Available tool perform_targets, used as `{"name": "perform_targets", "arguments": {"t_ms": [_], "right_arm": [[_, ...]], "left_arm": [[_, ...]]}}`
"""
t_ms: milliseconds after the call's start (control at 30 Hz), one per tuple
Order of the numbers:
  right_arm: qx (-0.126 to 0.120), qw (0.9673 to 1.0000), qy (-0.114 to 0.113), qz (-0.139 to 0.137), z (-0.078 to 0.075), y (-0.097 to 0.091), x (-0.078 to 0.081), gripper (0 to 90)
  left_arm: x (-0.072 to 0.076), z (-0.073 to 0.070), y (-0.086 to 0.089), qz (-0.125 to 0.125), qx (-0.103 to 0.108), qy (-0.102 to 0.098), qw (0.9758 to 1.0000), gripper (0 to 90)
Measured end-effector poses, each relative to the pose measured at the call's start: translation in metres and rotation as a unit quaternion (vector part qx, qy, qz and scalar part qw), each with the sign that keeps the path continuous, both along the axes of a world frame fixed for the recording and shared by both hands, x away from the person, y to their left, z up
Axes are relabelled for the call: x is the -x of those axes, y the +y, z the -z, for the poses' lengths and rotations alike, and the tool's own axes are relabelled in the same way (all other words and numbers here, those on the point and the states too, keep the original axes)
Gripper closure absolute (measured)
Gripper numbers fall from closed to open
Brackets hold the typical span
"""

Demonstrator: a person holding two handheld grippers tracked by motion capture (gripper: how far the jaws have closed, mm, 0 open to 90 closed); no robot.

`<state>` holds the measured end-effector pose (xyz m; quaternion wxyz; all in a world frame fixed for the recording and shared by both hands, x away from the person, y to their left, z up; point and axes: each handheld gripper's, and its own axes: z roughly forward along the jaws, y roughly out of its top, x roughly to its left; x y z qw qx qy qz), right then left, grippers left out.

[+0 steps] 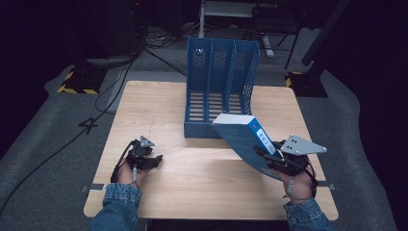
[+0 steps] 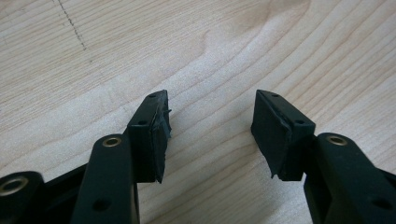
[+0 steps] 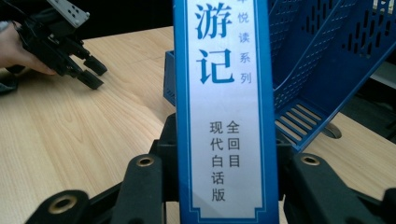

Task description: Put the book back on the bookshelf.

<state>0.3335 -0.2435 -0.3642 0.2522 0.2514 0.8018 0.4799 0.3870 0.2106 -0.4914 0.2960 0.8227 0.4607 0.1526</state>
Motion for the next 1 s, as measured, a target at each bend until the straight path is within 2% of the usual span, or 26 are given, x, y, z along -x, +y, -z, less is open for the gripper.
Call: {"name": "perform_targets", "arguments": {"t_ms": [133, 400, 500, 667, 867, 1000], "right_arm": [[-0.022, 0.9997, 0.009, -0.005, -0.003, -0.004, 0.0, 62.6], [-0.027, 0.9995, 0.006, -0.013, -0.012, -0.001, -0.002, 62.6], [-0.033, 0.9994, 0.001, -0.015, -0.019, 0.0, -0.004, 62.6], [-0.042, 0.9989, -0.014, -0.014, -0.037, 0.002, -0.012, 62.6], [-0.052, 0.9981, -0.032, -0.01, -0.056, 0.004, -0.02, 62.5], [-0.071, 0.9966, -0.042, -0.009, -0.071, 0.004, -0.028, 62.5]], "left_arm": [[0.0, 0.001, 0.001, 0.002, 0.003, -0.005, 1.0, 45.6], [-0.001, 0.004, 0.002, 0.004, 0.011, -0.013, 0.9998, 42.5], [-0.002, 0.005, 0.001, 0.002, 0.014, -0.019, 0.9997, 40.2], [-0.002, 0.012, -0.001, 0.01, 0.029, -0.043, 0.9986, 32.0], [-0.002, 0.012, -0.001, 0.01, 0.028, -0.045, 0.9986, 30.5], [-0.001, 0.012, -0.001, 0.009, 0.028, -0.045, 0.9986, 30.3]]}}
